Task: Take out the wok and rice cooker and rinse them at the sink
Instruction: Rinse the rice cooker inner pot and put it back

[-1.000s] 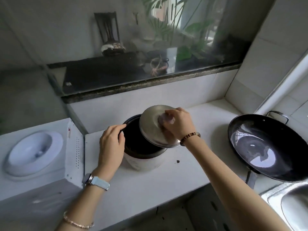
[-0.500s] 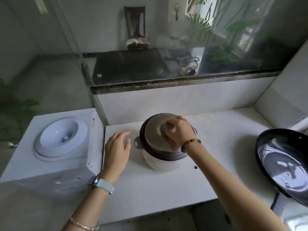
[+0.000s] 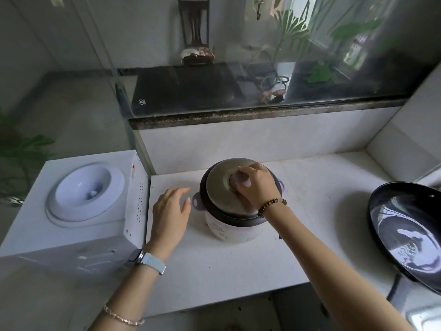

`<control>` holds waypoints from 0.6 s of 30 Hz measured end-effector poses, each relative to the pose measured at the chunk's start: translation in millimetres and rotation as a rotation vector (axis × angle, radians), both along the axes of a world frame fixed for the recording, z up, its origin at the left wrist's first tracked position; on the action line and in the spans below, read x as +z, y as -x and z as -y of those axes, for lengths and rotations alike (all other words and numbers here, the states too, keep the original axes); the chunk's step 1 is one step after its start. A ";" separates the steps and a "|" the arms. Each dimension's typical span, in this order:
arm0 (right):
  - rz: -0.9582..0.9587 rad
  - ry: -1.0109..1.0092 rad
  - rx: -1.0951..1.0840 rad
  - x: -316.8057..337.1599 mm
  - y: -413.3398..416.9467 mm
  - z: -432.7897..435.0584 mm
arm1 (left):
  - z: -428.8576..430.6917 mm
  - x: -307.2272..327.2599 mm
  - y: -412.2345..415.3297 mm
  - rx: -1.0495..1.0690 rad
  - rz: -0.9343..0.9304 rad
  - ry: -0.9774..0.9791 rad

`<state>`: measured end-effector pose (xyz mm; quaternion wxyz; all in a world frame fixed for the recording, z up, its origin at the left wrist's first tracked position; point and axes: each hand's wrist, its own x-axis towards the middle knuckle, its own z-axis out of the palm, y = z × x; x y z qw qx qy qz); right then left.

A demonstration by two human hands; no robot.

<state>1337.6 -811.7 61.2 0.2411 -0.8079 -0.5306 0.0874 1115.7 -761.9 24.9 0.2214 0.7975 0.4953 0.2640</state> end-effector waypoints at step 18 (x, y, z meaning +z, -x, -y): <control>-0.004 -0.047 0.048 -9.1 -8.6 6.2 | -6.0 -13.6 -5.7 -0.029 -0.036 0.061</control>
